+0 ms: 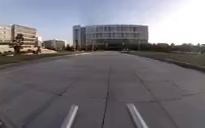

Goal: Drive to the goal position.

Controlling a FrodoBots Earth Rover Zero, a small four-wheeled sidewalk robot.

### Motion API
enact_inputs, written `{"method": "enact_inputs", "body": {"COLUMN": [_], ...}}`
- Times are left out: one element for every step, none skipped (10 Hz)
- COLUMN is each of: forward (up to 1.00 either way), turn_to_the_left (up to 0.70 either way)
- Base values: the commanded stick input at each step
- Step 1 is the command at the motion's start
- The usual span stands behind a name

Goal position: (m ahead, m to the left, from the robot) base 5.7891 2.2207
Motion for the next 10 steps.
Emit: {"method": "enact_inputs", "body": {"forward": [0.7,0.7,0.7,0.7,0.7,0.7,0.7,0.7,0.7,0.7], "turn_to_the_left": [-0.14,-0.14,0.0,0.0,0.0,0.0,0.0,0.0,0.0,0.0]}}
